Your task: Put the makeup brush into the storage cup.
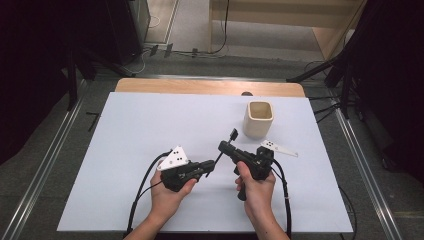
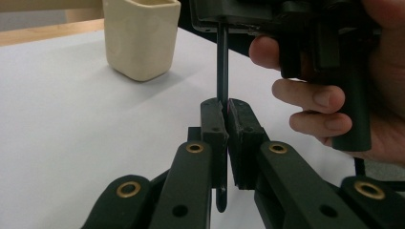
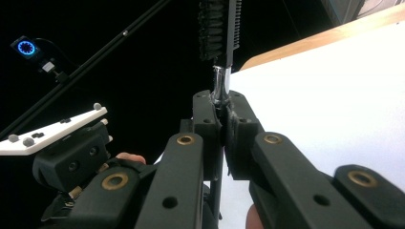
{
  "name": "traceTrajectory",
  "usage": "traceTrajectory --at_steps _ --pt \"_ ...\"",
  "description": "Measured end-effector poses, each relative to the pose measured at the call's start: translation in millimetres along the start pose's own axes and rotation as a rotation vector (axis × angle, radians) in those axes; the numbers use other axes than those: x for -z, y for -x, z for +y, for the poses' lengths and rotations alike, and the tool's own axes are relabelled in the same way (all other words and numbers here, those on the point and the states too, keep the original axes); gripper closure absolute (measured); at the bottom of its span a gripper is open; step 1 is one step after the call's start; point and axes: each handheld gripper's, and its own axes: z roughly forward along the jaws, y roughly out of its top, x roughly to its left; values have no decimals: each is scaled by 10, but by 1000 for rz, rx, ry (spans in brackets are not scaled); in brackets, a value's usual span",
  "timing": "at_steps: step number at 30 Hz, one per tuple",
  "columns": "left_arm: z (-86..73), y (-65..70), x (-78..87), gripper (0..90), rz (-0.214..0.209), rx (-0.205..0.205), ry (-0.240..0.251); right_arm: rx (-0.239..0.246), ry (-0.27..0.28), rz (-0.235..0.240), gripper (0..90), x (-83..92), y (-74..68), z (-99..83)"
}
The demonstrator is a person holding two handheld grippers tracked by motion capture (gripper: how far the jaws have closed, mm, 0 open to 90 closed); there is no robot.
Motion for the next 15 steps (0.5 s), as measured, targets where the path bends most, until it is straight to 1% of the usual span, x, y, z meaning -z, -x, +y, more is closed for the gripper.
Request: traceTrajectory --at_steps 1,2,3,4,5,6,7,8,10,12,13,14,15 --pt "0 0 0 861 0 0 0 1 1 1 869 3 -1 3" --pt "-5 -21 1 821 -17 13 11 1 2 2 869 7 1 5" --pt "-5 -21 1 711 -17 13 11 10 6 -6 869 12 0 6" --pt "-2 4 19 584 12 9 22 21 10 -10 869 15 0 8" --pt "3 18 34 482 29 9 25 28 11 -16 869 19 -1 11" --pt "8 24 48 420 31 10 37 36 13 -21 869 22 -3 12" --pt "8 24 48 384 31 10 37 36 13 -21 869 22 -3 12" --pt "14 21 64 384 27 11 43 47 16 -28 869 25 -4 13" --pt "20 9 92 287 28 13 52 72 20 -41 869 31 -2 17" --pt "5 -21 141 116 -1 -1 54 105 26 -65 869 38 -13 20" --pt "-2 -35 166 77 -9 -9 55 116 28 -76 869 41 -20 20" --pt "-7 -48 191 61 -10 -13 63 134 33 -82 869 42 -26 21" --pt "-11 -62 222 16 -3 -18 70 155 39 -90 869 42 -33 22"
